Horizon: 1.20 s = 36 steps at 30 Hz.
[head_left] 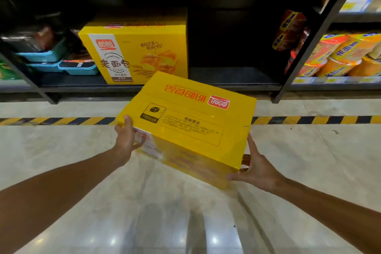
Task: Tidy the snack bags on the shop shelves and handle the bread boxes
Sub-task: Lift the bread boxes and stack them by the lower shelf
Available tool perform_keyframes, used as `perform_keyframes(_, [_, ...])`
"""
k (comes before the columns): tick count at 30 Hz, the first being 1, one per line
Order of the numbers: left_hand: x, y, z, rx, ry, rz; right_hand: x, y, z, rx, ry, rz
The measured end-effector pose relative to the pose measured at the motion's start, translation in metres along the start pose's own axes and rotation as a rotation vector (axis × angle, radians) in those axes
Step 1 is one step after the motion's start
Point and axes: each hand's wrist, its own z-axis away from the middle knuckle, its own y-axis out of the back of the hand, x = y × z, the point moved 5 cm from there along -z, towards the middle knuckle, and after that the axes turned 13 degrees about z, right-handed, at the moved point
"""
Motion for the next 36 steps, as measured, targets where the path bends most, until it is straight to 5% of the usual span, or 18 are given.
perform_keyframes(9, [-0.001, -0.004, 0.008, -0.129, -0.128, -0.104, -0.033, -0.069, 0.010, -0.245, 0.178, 0.118])
perform_keyframes(16, [-0.028, 0.011, 0.098, -0.271, -0.110, -0.226, -0.041, 0.044, -0.032, 0.522, 0.259, -0.057])
perform_keyframes(19, [-0.056, 0.007, 0.136, -0.514, -0.080, -0.304, -0.038, 0.048, -0.059, 0.318, 0.119, -0.096])
perform_keyframes(23, [-0.065, 0.001, 0.131, -0.579, -0.151, -0.481, -0.032, 0.030, -0.068, 0.081, 0.037, -0.028])
perform_keyframes(36, [-0.012, 0.063, 0.112, -0.666, -0.295, -0.682, -0.057, 0.018, -0.038, 0.305, 0.305, 0.254])
